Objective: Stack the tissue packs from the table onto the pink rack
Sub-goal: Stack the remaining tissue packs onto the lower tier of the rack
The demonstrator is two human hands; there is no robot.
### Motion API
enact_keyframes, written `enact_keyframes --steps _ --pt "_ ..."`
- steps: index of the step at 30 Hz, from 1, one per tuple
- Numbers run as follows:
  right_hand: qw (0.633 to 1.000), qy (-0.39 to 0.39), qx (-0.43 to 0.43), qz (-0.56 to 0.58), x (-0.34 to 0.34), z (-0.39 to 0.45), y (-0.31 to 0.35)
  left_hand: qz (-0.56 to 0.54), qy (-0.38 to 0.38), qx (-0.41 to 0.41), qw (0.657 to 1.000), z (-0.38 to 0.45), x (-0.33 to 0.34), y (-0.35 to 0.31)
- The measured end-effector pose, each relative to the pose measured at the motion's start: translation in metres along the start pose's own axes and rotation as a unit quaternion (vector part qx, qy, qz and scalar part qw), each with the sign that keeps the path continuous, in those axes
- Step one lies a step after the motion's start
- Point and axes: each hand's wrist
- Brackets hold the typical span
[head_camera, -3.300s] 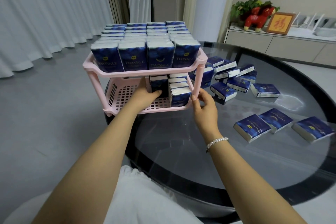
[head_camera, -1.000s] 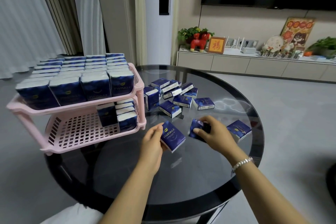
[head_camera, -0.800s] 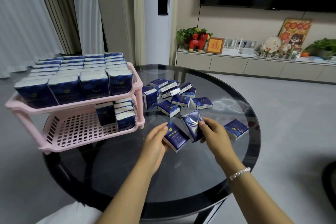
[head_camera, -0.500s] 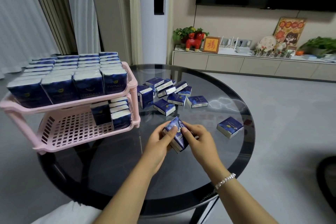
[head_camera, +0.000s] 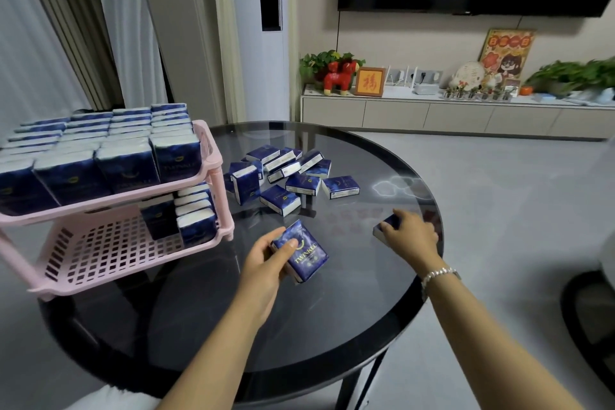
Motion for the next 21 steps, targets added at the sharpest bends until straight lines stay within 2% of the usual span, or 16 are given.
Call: enact_keyframes --steps 8,16,18,21 --pt "0.990 0.102 -0.090 0.042 0.017 -0.027 0.014 0.040 -0.029 0.008 0.999 0.001 -0.013 0.001" --pt "0.984 0.117 -0.118 0.063 0.033 -0.042 0.037 0.058 -0.064 0.025 0.996 -0.004 -0.025 -0.010" --pt "0.978 0.130 -0.116 0.117 0.036 -0.043 0.039 0.080 -0.077 0.034 0.993 -0.007 -0.029 -0.013" --pt "0.942 0.162 -0.118 0.271 0.037 -0.050 0.046 0.105 -0.102 0.039 0.988 -0.011 -0.037 -0.016"
Point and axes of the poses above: each hand's wrist, its own z-axis towards the middle knuckle, its own x-axis out of the palm, y = z × x, and after that the axes turned 10 degrees about y, right-handed
